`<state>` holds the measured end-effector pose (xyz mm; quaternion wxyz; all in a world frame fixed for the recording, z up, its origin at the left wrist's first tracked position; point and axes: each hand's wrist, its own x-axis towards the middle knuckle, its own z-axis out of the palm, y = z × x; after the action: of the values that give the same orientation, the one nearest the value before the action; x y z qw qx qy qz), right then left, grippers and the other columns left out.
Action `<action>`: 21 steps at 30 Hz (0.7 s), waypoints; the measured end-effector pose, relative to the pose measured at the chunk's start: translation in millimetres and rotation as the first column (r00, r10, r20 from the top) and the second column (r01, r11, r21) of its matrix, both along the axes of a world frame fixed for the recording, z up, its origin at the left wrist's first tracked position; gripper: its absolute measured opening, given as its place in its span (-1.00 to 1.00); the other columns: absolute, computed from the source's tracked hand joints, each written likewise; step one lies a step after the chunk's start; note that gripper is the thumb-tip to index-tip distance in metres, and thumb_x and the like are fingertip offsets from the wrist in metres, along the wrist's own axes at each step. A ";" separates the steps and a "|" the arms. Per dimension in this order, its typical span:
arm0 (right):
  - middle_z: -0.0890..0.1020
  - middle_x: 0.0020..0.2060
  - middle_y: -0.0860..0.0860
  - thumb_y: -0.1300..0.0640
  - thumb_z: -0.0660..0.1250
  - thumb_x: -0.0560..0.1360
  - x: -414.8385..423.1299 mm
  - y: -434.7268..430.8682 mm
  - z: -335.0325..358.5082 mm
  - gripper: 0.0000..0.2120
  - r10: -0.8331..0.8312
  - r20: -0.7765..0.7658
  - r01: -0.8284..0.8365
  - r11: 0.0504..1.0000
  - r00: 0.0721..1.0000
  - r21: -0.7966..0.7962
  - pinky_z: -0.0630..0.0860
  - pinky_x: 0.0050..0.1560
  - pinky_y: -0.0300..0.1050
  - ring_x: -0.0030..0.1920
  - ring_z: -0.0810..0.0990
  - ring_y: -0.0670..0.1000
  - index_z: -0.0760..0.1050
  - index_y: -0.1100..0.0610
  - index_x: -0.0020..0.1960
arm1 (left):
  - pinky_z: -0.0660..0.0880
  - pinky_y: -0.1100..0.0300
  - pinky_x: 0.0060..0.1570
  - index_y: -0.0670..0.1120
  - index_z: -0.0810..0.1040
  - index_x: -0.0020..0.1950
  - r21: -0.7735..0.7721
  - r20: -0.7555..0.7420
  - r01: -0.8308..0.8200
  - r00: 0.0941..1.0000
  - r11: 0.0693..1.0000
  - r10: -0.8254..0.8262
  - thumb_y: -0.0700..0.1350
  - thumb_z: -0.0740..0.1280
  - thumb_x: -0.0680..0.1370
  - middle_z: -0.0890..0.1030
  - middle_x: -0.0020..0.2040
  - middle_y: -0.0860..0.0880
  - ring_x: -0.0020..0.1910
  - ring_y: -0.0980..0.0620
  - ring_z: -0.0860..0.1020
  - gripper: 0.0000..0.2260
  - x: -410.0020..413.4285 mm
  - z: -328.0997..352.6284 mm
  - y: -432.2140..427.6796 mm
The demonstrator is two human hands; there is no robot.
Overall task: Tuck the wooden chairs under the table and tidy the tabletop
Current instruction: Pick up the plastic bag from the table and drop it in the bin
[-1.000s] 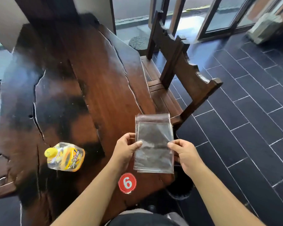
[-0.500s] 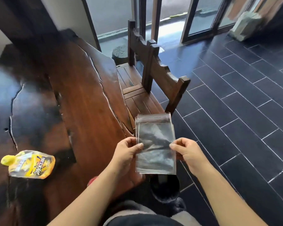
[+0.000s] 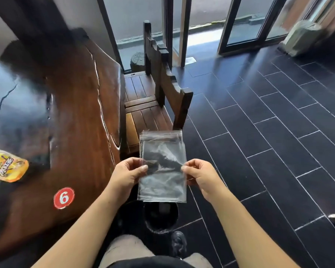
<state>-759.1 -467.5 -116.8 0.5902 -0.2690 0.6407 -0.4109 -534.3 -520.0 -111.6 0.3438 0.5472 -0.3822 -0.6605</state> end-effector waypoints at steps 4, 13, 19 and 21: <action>0.63 -0.28 0.12 0.29 0.41 0.53 -10.2 1.4 -19.2 -0.90 0.048 0.003 -0.048 0.998 0.999 0.037 0.63 -0.19 -0.01 -0.26 0.64 0.06 0.55 0.19 -0.15 | 0.57 0.19 -0.17 -0.20 0.59 -0.09 0.021 0.046 -0.054 0.998 0.998 0.053 -0.39 0.38 0.50 0.67 -0.25 -0.08 -0.25 0.00 0.62 -0.89 -8.1 -15.9 9.6; 0.64 -0.37 -0.04 0.19 0.42 0.49 -7.2 -8.6 -125.9 -0.87 0.106 -0.333 -0.083 0.993 0.937 0.083 0.58 -0.16 0.01 -0.30 0.58 -0.03 0.56 0.04 -0.21 | 0.43 0.19 -0.20 -0.18 0.55 -0.14 0.017 0.270 -0.062 0.961 0.998 0.055 -0.37 0.44 0.47 0.53 -0.32 -0.05 -0.28 0.03 0.47 -0.87 -16.0 -123.0 4.8; 0.63 -0.33 0.01 0.18 0.42 0.48 3.4 -12.3 -233.2 -0.88 0.170 -0.370 -0.113 0.978 0.913 0.173 0.56 -0.19 -0.01 -0.32 0.54 -0.04 0.55 0.06 -0.22 | 0.54 0.16 -0.09 -0.10 0.61 -0.11 0.106 0.388 -0.097 0.920 0.990 0.049 -0.30 0.45 0.48 0.64 -0.21 -0.04 -0.23 0.09 0.56 -0.88 -10.1 -238.6 8.4; 0.63 -0.30 0.01 0.17 0.41 0.50 9.1 -8.3 -260.6 -0.88 0.190 -0.383 -0.113 0.970 0.904 0.213 0.55 -0.23 -0.16 -0.32 0.54 -0.07 0.54 0.06 -0.20 | 0.57 0.11 -0.03 -0.03 0.63 -0.09 0.156 0.413 -0.125 0.909 0.980 0.051 -0.27 0.46 0.48 0.68 -0.14 -0.05 -0.15 0.06 0.61 -0.86 -6.5 -267.3 13.4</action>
<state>-750.0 -475.8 -377.4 0.4994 -0.3401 0.7603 -0.2384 -540.8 -506.6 -378.9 0.2357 0.7180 -0.3594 -0.5475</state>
